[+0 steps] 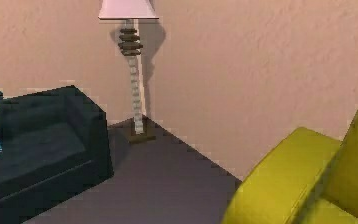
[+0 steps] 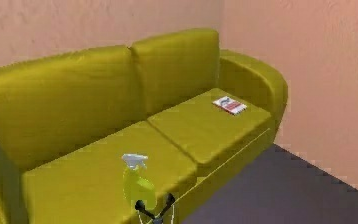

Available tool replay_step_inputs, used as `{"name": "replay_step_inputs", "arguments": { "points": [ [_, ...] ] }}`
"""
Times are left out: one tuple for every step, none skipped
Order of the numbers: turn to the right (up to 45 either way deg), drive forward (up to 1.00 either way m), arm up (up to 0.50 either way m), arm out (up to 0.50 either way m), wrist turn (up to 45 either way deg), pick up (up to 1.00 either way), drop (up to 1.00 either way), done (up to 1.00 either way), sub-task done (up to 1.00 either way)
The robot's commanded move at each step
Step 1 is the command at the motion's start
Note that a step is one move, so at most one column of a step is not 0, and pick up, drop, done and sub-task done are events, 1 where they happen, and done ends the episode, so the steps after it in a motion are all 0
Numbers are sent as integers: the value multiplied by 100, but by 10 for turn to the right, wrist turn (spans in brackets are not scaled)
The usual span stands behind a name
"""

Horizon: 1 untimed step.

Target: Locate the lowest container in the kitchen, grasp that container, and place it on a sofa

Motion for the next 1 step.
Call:
{"name": "replay_step_inputs", "arguments": {
  "points": [
    [-60,0,0,0,0,0,0,0,0]
  ]
}}
